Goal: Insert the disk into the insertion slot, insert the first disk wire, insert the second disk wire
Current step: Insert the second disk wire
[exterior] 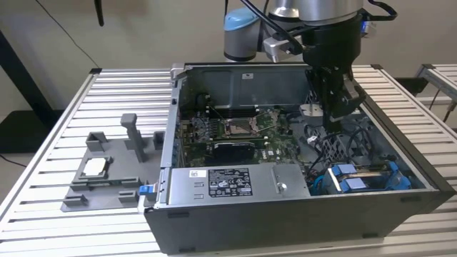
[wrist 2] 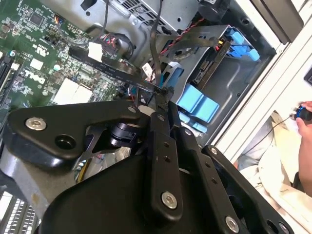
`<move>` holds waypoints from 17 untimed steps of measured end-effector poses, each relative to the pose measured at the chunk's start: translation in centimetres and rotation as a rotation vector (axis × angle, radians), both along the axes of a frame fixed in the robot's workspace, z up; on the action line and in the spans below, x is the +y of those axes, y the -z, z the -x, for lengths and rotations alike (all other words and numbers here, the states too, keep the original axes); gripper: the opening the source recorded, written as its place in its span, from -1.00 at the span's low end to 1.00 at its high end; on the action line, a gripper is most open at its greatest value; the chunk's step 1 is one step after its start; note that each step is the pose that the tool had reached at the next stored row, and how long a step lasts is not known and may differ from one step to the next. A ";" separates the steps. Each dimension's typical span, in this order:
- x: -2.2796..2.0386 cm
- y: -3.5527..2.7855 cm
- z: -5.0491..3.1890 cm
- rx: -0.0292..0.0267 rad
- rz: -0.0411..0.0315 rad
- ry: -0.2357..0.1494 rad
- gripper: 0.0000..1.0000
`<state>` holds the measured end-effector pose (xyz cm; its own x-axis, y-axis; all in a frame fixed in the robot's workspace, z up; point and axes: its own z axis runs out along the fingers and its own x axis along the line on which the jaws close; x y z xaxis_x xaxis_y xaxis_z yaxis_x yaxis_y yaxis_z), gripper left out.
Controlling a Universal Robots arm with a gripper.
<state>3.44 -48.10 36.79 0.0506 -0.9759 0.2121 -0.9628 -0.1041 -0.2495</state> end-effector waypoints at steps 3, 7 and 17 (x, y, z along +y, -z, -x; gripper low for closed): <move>0.00 0.00 0.00 0.0000 0.0000 0.000 -0.69; -0.17 0.00 -0.05 0.0019 0.0002 0.000 -0.69; -3.41 0.30 -0.93 0.0383 -0.0045 0.000 -0.69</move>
